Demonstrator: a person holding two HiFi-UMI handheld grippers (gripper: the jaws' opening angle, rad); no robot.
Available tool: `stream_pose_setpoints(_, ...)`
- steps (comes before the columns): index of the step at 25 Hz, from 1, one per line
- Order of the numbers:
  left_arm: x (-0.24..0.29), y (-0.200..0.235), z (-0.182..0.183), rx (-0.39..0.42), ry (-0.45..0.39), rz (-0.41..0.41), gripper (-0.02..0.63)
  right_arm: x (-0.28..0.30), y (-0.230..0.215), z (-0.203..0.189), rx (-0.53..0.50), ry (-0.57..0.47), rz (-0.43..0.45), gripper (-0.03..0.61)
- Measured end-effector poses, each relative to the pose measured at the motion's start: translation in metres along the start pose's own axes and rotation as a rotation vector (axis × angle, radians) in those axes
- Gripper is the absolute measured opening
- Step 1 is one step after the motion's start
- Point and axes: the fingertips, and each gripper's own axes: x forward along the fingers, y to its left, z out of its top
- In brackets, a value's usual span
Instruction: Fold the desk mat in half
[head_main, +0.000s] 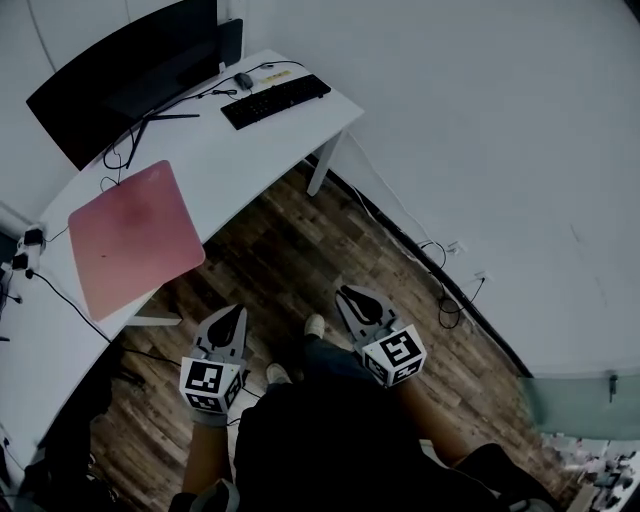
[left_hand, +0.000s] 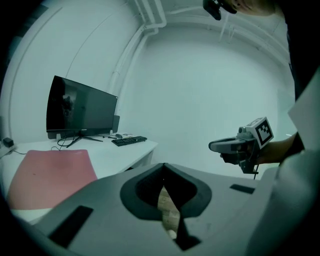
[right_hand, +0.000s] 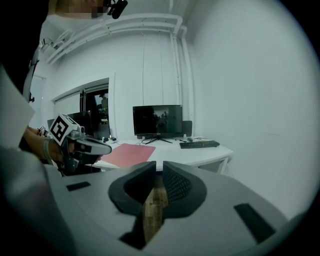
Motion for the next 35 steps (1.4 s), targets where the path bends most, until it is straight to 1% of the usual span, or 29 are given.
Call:
stream_pose_setpoints(6, 0.022, 0.030, -0.002, -0.022, 0.045, 0.052, 0.008, 0.046, -0.021, 0.009, 0.019, 0.002, 0.038, 0.041)
stream_pose_setpoints(11, 0.061, 0.065, 0.016, -0.019, 0.047, 0.113, 0.008, 0.096, -0.056, 0.030, 0.025, -0.014, 0.100, 0.041)
stream_pose_setpoints(14, 0.088, 0.086, 0.033, -0.036, 0.039, 0.164, 0.008, 0.125, -0.078, 0.043, -0.009, -0.001, 0.143, 0.040)
stream_pose_setpoints(17, 0.113, 0.101, 0.048, -0.028, 0.043, 0.202, 0.008, 0.152, -0.097, 0.053, -0.056, 0.010, 0.186, 0.041)
stream_pose_setpoints(20, 0.134, 0.117, 0.061, -0.028, 0.055, 0.248, 0.008, 0.181, -0.114, 0.064, -0.067, 0.014, 0.239, 0.041)
stream_pose_setpoints(23, 0.148, 0.136, 0.066, -0.045, 0.072, 0.296, 0.008, 0.211, -0.125, 0.073, -0.078, 0.021, 0.299, 0.040)
stream_pose_setpoints(27, 0.161, 0.159, 0.067, -0.071, 0.103, 0.370, 0.008, 0.249, -0.140, 0.078, -0.051, 0.057, 0.373, 0.041)
stream_pose_setpoints(29, 0.165, 0.169, 0.067, -0.089, 0.121, 0.409, 0.008, 0.267, -0.142, 0.078, -0.043, 0.074, 0.419, 0.041)
stream_pose_setpoints(33, 0.169, 0.192, 0.066, -0.103, 0.103, 0.502, 0.008, 0.302, -0.137, 0.081, -0.073, 0.101, 0.514, 0.041)
stream_pose_setpoints(35, 0.168, 0.201, 0.060, -0.119, 0.112, 0.543, 0.008, 0.318, -0.131, 0.081, -0.086, 0.116, 0.562, 0.041)
